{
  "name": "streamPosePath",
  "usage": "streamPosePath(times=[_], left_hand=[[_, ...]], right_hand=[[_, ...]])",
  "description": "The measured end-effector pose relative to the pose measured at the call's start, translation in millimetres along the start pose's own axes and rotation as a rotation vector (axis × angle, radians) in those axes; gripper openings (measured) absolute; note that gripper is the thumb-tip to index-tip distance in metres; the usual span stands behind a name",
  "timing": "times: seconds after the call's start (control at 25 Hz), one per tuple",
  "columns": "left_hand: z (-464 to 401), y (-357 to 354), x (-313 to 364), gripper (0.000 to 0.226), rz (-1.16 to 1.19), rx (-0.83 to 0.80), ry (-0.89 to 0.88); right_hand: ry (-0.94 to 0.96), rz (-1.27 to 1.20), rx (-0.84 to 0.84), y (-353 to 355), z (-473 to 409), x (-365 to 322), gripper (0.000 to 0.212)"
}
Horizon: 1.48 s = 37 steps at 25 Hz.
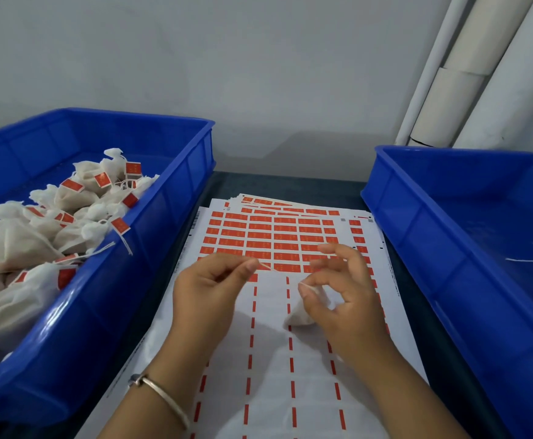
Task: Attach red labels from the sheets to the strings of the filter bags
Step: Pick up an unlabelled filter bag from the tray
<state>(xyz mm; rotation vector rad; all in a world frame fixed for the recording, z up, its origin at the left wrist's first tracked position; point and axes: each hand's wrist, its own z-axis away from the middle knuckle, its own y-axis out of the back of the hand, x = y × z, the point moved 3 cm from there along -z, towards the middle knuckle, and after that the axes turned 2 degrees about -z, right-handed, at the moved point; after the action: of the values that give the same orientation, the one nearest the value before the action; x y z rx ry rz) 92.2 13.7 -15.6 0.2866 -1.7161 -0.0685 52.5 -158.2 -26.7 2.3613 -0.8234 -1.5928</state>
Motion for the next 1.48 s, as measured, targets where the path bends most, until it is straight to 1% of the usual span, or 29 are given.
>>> streamPosePath(times=[0.04,0.12,0.2,0.32,0.4,0.44,0.48,0.52,0.6,0.68,0.72,0.8,0.84,0.88,0.96,1.04,1.08,1.12,1.16,1.24,1.28,1.4,1.48], left_hand=[[-1.3,0.6,-0.8,0.007,0.043,0.014,0.056],[-1.5,-1.1,-2.5,0.009,0.074,0.007,0.127],[-1.6,-2.6,-5.1,0.008,0.070,0.006,0.156],[-6.7,2.2,-10.7,0.002,0.100,0.076,0.193],[-10.6,5.6,-14.4,0.002,0.145,0.127,0.212],[-11.2,6.1,-15.0,0.002,0.154,0.140,0.220],[-11.0,6.2,-15.0,0.001,0.153,0.150,0.227],[-11.0,5.7,-15.6,0.002,0.142,0.162,0.235],[-11.1,5.3,-17.2,0.006,0.111,0.195,0.267],[-11.9,2.9,-20.2,0.008,0.068,0.198,0.288],[-11.5,0.5,-20.9,0.008,0.042,0.177,0.294],[-8.1,-6.3,-22.8,0.006,-0.010,0.102,0.301],[-5.8,-9.8,-24.4,0.009,-0.039,0.055,0.304],[-2.8,-13.3,-24.4,0.012,-0.076,0.000,0.312],[2.7,-19.2,-23.9,0.015,-0.156,-0.151,0.269],[8.0,-25.1,-21.1,0.014,-0.235,-0.319,0.117],[10.3,-27.6,-19.5,0.010,-0.304,-0.395,0.016],[12.8,-29.6,-15.0,0.005,-0.369,-0.456,-0.082],[14.5,-32.0,-13.9,0.006,-0.417,-0.500,-0.175],[16.7,-33.6,-10.3,0.010,-0.413,-0.532,-0.248],[17.1,-32.5,-7.6,0.012,-0.385,-0.527,-0.261],[16.3,-29.8,-5.3,0.025,-0.338,-0.461,-0.323],[16.7,-29.9,-5.1,0.025,-0.321,-0.449,-0.348]], right_hand=[[0.000,0.003,-0.016,-0.8,0.0,0.9,0.013],[-0.060,-0.012,-0.095,-4.4,0.7,3.2,0.009],[-0.182,-0.039,-0.220,-7.8,3.0,9.1,0.006],[-0.286,0.044,-0.372,-6.3,4.3,14.7,0.019],[-0.317,0.130,-0.438,-5.6,3.5,14.6,0.020],[-0.353,0.158,-0.460,-4.4,3.4,15.2,0.017],[-0.398,0.158,-0.484,-2.9,3.3,14.2,0.012],[-0.434,0.129,-0.520,-1.7,3.6,14.3,0.014],[-0.436,-0.048,-0.557,0.1,4.2,11.7,0.022],[-0.426,-0.344,-0.517,1.5,4.0,4.1,0.024],[-0.455,-0.533,-0.472,2.1,3.3,3.7,0.025],[-0.546,-0.880,-0.363,2.2,0.0,8.1,0.022],[-0.576,-0.987,-0.308,2.3,-1.8,11.8,0.019],[-0.595,-1.052,-0.254,2.9,-3.5,15.4,0.017],[-0.615,-1.106,-0.157,5.5,-6.3,21.2,0.021],[-0.628,-1.042,-0.091,6.2,-6.4,26.0,0.023],[-0.628,-0.950,-0.082,5.0,-5.1,26.9,0.020],[-0.610,-0.799,-0.085,3.1,-3.3,27.1,0.018],[-0.576,-0.614,-0.094,1.2,-2.2,26.3,0.017],[-0.480,-0.295,-0.141,-1.7,-1.3,23.2,0.016],[-0.433,-0.201,-0.176,-3.3,-1.0,22.1,0.016],[-0.335,-0.051,-0.267,-6.6,0.9,22.2,0.009],[-0.298,0.005,-0.353,-11.0,3.4,22.8,0.007]])
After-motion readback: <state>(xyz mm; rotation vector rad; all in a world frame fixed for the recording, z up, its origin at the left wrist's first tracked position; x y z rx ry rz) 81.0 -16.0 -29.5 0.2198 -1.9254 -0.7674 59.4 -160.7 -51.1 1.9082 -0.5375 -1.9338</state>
